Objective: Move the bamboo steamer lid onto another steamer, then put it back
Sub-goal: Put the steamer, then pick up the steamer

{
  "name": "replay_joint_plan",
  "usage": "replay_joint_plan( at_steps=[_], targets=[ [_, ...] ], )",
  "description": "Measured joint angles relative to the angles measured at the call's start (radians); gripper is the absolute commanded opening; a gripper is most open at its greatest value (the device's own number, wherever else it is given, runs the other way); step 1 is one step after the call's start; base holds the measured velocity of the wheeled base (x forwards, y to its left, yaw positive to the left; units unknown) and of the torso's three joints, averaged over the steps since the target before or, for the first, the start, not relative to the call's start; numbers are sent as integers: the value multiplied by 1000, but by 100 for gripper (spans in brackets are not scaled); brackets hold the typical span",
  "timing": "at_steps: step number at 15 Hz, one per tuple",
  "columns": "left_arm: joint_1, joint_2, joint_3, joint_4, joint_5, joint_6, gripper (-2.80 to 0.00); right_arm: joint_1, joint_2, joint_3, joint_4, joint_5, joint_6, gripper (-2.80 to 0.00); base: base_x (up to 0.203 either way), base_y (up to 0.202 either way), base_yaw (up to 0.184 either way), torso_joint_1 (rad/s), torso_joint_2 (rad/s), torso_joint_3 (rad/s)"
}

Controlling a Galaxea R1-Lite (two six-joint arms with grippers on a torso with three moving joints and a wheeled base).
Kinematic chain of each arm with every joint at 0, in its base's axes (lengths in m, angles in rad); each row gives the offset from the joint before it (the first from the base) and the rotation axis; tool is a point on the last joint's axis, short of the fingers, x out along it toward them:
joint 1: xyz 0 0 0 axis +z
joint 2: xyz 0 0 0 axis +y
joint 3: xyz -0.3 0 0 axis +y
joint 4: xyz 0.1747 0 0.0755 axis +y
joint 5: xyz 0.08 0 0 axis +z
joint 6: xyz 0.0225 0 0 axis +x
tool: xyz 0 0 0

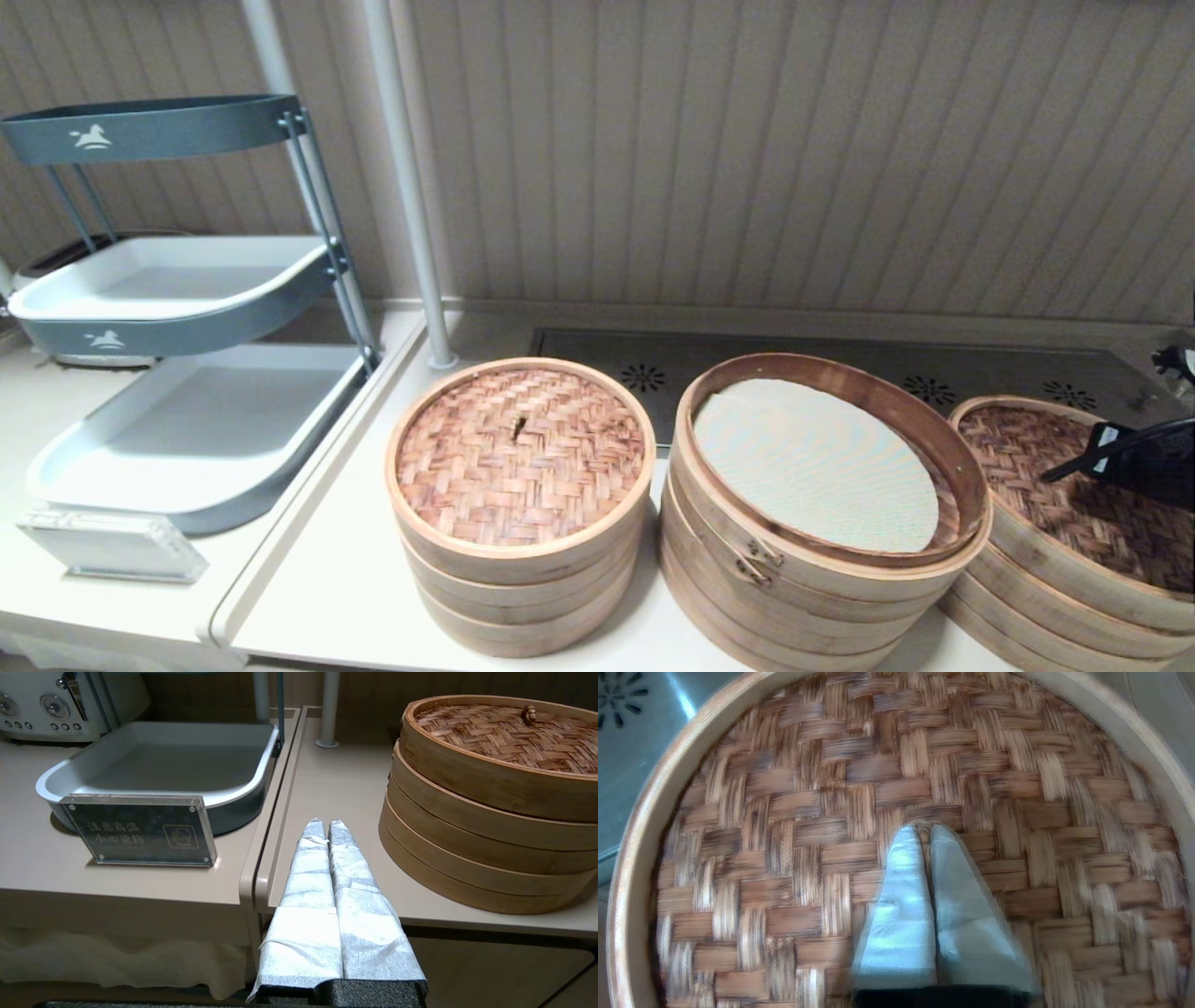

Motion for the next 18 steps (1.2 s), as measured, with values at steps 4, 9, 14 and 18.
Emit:
replay_joint_plan(
  at_steps=[4,9,14,18],
  targets=[
    [0,0,0,0,1,0,-280,6,-8,6,2,3,0,0,0,0,0,0,0,0],
    [0,0,0,0,1,0,-280,7,-51,2,9,4,0,0,0,0,0,0,0,0],
    [0,0,0,0,0,0,-280,33,-257,-25,161,27,-7,0,0,0,0,0,0,0],
    [0,0,0,0,1,0,-280,89,-512,-91,412,45,-9,-280,0,0,0,0,0,0]
  ],
)
